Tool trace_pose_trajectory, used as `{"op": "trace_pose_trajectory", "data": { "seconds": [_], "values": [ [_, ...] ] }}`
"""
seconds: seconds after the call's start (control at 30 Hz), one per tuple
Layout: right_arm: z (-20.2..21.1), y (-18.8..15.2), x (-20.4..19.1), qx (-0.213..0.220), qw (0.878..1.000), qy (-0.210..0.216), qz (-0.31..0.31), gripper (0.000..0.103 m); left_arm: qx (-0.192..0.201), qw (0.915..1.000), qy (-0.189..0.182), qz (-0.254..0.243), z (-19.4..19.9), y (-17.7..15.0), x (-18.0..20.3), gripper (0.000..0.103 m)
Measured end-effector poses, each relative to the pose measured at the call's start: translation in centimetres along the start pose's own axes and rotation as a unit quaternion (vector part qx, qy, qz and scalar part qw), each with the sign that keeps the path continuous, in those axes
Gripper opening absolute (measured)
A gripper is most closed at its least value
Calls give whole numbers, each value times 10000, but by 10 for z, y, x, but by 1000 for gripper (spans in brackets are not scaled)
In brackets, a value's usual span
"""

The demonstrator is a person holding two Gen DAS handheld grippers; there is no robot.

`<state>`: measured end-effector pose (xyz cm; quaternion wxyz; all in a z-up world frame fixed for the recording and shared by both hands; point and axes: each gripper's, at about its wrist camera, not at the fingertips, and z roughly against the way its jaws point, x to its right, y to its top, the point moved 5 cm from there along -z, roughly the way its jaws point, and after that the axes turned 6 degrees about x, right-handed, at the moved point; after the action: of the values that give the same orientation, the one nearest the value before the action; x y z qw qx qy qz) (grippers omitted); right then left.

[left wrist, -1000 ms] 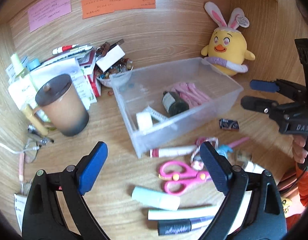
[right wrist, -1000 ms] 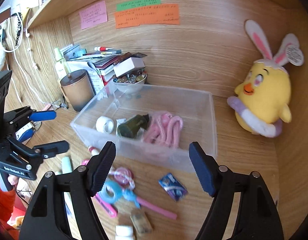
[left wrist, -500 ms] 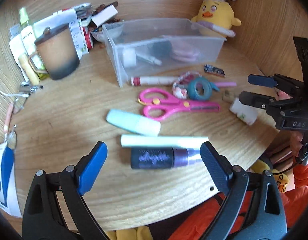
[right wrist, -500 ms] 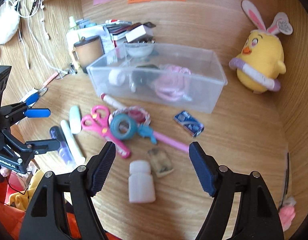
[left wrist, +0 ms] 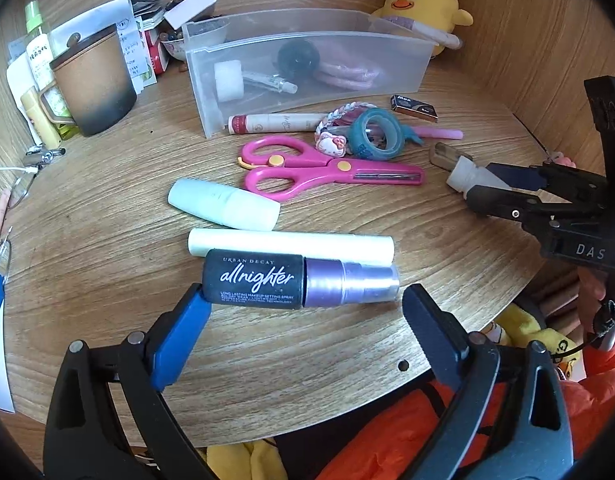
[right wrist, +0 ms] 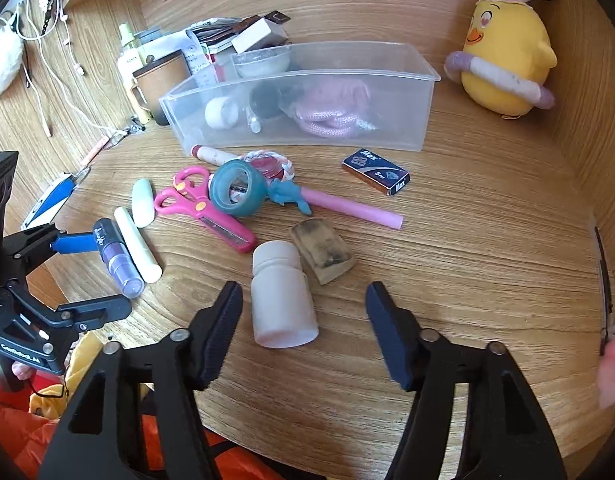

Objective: Organize objects
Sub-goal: 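Grasp the white pill bottle with the right gripper while the left gripper grasps the allnighter spray, then lower the white pill bottle into the clear box and open the right gripper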

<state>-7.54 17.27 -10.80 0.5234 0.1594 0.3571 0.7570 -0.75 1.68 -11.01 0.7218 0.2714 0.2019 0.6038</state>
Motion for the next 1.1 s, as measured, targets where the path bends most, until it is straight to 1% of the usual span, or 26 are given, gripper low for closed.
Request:
{"op": "trace_pose_trajectory", "data": {
  "seconds": [0.03, 0.07, 0.1, 0.2, 0.23, 0.47, 0.63, 0.77, 0.87, 1.03, 1.1],
  "values": [
    [0, 0, 0, 5, 10000, 34, -17, 44, 23, 10000, 38, -4, -1, 0, 0, 97],
    [0, 1, -1, 15, 10000, 45, -22, 40, 47, 10000, 68, -7, -1, 0, 0, 97],
    [-1, 1, -2, 7, 10000, 68, -16, 32, 60, 9999, 94, -18, -1, 0, 0, 97],
    [-1, 1, -5, 32, 10000, 59, 64, 28, 86, 9999, 140, -38, -1, 0, 0, 95],
    [-1, 1, -7, 40, 9999, 46, 103, 27, 94, 9998, 151, -36, -1, -1, -1, 91],
    [8, 3, -11, 138, 9997, 23, 181, 27, 106, 9997, 58, 193, 4, 2, -11, 90],
    [18, 11, -10, 291, 9994, 24, 167, 27, 297, 9991, 101, 270, 18, 13, -19, 90],
    [26, 26, -9, 511, 9986, 58, 109, 27, 526, 9979, 279, 243, 29, 32, -27, 90],
    [31, 40, -6, 726, 9973, 93, 37, 27, 730, 9965, 323, 265, 36, 49, -32, 90],
    [38, 67, 0, 1030, 9946, -63, 58, 27, 1083, 9928, 387, 324, 43, 77, -35, 90],
    [39, 77, 3, 1114, 9937, -108, 79, 27, 1204, 9914, 327, 389, 43, 90, -38, 90]
  ]
}}
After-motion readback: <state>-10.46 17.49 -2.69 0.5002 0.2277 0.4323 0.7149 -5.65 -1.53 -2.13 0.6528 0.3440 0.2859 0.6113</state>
